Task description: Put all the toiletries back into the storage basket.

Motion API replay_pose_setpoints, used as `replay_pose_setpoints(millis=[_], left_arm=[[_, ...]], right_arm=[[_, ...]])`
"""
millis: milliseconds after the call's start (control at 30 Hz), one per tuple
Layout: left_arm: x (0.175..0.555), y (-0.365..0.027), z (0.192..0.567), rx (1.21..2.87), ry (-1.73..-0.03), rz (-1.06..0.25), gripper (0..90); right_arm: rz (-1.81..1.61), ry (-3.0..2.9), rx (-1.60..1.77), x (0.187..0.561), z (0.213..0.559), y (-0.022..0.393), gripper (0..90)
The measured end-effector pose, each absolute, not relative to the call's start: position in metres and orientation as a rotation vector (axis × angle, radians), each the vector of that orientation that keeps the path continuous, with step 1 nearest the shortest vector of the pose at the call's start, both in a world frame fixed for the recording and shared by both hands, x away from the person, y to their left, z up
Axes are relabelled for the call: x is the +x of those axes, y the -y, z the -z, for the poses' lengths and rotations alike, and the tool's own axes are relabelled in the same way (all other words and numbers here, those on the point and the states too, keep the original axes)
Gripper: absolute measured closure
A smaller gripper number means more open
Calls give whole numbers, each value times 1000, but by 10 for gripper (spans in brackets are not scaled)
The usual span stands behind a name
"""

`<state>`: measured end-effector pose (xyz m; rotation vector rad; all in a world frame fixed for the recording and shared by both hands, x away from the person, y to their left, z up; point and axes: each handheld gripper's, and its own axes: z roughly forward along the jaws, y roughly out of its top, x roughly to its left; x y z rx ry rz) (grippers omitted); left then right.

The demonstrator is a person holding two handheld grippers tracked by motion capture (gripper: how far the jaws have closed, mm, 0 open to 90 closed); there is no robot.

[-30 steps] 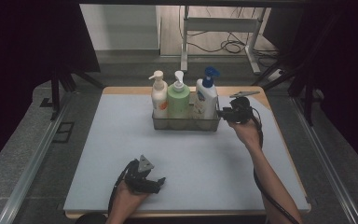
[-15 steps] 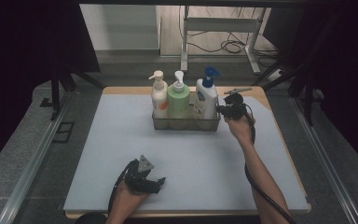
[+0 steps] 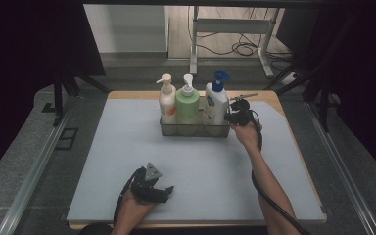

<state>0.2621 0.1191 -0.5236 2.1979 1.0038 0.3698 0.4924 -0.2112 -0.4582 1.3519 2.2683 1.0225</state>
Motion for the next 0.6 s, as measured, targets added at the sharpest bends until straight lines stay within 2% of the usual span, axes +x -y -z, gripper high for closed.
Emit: replay_pose_setpoints(millis=[600], left_arm=[[262,-119,524,2198,-1004,-370,123]], right_arm=[[-1002,-2294,1355,495,464,205,898]])
